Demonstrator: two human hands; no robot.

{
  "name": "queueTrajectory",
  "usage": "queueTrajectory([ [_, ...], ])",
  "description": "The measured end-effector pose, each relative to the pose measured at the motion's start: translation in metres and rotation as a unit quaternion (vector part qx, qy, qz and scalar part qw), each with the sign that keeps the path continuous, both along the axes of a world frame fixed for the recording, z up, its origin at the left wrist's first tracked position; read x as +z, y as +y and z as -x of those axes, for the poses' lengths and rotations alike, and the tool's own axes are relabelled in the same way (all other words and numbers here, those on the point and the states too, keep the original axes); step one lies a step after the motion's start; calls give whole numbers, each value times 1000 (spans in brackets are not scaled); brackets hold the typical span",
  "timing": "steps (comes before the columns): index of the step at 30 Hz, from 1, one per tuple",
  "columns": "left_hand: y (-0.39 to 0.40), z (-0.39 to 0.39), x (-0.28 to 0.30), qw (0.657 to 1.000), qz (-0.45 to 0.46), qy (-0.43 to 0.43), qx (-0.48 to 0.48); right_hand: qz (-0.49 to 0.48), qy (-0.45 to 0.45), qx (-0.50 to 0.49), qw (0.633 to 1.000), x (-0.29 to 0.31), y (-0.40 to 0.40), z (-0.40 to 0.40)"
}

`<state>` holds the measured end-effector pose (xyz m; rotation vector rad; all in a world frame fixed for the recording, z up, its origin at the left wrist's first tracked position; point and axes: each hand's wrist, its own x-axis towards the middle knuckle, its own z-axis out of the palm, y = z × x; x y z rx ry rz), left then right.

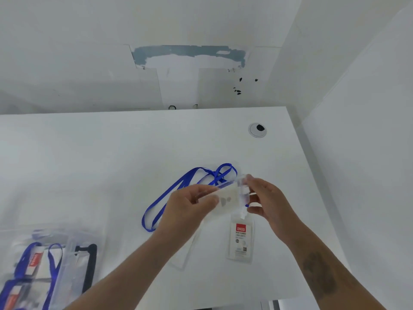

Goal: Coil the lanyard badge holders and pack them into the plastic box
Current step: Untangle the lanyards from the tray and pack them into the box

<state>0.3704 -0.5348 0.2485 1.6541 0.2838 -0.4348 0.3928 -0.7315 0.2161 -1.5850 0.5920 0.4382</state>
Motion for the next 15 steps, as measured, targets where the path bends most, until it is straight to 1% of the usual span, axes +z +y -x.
queueTrajectory([
  [1,7,-5,7,999,32,14,3,0,8,6,1000,-1,8,-3],
  [3,21,-14,18,994,98,40,13,-38,23,-12,999,-4,28,-4],
  [6,33,-26,27,982,168,76,46,-108,5,-42,993,-1,59,4],
  [8,40,-32,31,971,214,79,76,-114,-23,0,993,5,80,13],
  [10,47,-37,34,964,231,67,110,-65,-26,76,995,19,101,16],
  [11,50,-40,35,968,209,55,125,-15,-36,124,992,25,109,18],
  [12,54,-44,32,978,160,35,131,40,-61,177,982,30,113,20],
  [14,61,-50,27,993,15,-34,109,142,-124,265,946,42,116,23],
  [15,66,-51,27,992,-47,-76,85,170,-151,290,930,49,115,23],
])
